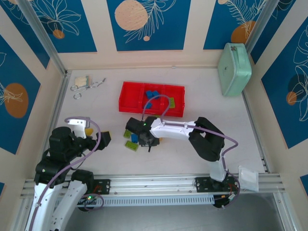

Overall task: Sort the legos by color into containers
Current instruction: Pick up the lego from the bottom-center of the table, then place the lego in the container.

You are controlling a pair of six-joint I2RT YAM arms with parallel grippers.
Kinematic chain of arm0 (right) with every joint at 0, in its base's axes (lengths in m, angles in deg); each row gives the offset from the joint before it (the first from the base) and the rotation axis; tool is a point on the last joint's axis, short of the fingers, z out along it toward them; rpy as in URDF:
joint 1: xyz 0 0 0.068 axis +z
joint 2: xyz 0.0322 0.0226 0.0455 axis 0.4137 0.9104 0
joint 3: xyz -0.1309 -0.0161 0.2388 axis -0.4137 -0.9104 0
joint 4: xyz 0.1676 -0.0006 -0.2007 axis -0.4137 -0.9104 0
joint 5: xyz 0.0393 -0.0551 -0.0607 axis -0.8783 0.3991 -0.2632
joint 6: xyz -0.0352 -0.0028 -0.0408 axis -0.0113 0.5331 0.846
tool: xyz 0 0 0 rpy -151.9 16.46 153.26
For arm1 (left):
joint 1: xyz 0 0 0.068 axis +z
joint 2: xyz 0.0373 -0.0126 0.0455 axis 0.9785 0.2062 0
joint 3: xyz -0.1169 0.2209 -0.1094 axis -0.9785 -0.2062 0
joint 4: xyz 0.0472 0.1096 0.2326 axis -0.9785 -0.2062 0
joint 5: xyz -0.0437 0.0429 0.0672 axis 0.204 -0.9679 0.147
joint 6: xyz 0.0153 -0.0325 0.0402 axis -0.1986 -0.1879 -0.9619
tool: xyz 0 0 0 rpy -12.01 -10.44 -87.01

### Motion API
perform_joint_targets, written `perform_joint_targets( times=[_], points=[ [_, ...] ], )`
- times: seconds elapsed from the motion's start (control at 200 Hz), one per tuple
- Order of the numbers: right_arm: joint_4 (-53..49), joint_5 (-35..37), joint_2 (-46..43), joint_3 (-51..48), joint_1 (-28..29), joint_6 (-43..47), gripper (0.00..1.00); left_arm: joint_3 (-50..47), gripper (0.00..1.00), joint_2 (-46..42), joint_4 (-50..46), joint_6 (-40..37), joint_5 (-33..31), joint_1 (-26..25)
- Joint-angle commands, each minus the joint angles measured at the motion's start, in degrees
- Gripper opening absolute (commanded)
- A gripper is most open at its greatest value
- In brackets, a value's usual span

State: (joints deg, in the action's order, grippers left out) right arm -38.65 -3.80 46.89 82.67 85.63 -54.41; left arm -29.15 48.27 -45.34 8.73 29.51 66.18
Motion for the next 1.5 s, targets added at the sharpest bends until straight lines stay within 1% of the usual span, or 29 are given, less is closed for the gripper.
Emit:
perform_joint_targets(
  times=[0.0,0.07,0.185,0.365,0.46,0.62,0.845,0.975,1.045,1.105,1.206,1.261,1.426,1.496],
  points=[
    [-2.1,4.9,-3.1,5.7,-0.2,8.2,0.23,-0.4,0.99,-0.2,0.9,-0.2,0.7,0.0],
    [-3.9,7.4,-2.2,9.7,-1.8,11.8,0.23,-0.4,0.99,-0.3,0.9,-0.2,0.8,0.1],
    [-4.0,8.1,-0.8,15.4,-6.6,17.4,0.23,-0.4,0.99,-0.2,1.0,-0.2,0.9,0.0],
    [-0.8,2.9,3.2,20.6,-15.0,22.3,0.23,-0.4,0.99,-0.4,0.9,-0.2,0.8,0.1],
    [-0.5,2.2,6.0,24.2,-17.5,24.5,0.23,-0.4,0.99,-0.5,0.9,-0.2,0.7,0.1],
    [-3.4,1.5,13.0,33.3,-20.7,27.4,0.23,-0.4,0.99,-0.3,0.9,-0.2,0.6,0.0],
    [-7.8,4.4,21.0,43.7,-22.0,30.1,0.26,-0.4,0.99,-0.3,0.9,-0.2,0.5,0.0],
    [-9.4,5.8,24.3,46.9,-22.4,31.0,0.27,-0.4,1.00,-0.3,0.9,-0.1,0.5,0.1],
    [-10.4,6.9,25.7,48.3,-22.6,31.2,0.30,-0.4,0.99,-0.3,0.9,-0.2,0.4,0.1],
    [-10.5,7.7,26.1,48.3,-22.7,31.7,0.33,-0.4,1.00,-0.3,0.9,-0.2,0.5,0.0],
    [-10.8,9.0,26.2,47.9,-23.0,31.4,0.34,-0.4,0.99,-0.2,0.9,-0.2,0.6,0.1],
    [-11.1,9.6,26.1,47.8,-23.1,31.4,0.38,-0.4,0.99,-0.2,0.9,-0.2,0.6,0.1],
    [-11.4,9.6,25.8,47.6,-23.2,32.0,0.43,-0.4,1.00,-0.2,0.9,-0.2,0.6,0.0],
    [-11.4,9.1,25.2,47.4,-22.9,32.2,0.49,-0.4,0.99,-0.2,0.9,-0.2,0.6,0.0]
  ],
)
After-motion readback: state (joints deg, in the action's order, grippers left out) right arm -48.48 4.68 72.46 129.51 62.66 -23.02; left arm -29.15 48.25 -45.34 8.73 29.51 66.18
